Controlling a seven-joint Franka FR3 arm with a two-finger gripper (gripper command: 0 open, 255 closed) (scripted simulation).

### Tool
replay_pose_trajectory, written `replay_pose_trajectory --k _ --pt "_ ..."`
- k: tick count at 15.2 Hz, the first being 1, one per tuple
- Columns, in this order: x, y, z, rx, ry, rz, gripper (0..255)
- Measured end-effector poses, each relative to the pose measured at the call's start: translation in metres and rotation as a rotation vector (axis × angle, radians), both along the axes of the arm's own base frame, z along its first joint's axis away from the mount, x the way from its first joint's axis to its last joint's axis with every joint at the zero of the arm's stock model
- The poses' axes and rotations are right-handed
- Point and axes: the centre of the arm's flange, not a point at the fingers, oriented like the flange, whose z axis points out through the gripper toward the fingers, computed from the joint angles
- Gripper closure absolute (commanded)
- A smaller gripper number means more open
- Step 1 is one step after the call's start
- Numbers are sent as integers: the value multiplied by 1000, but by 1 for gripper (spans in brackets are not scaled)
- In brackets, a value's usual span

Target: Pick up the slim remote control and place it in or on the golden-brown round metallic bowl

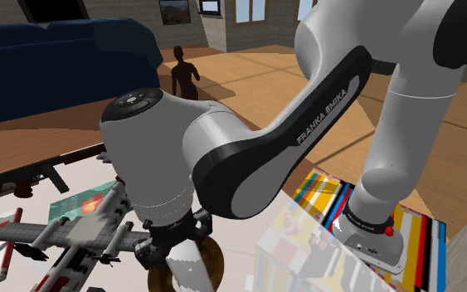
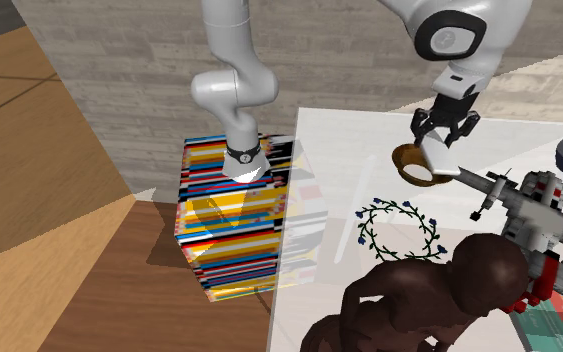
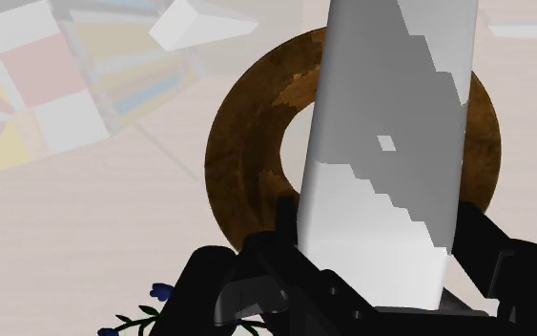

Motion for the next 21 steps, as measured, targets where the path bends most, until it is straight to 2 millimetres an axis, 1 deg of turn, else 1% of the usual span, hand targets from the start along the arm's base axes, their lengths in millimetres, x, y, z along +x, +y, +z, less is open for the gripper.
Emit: replay_pose_trajectory --k 8,15,16,21 --pt "-1 1 -40 3 -2 3 255" --pt "-1 1 -44 4 -4 2 255" --pt "-1 1 -44 3 -3 2 0" --pt "0 0 -47 1 -1 0 0"
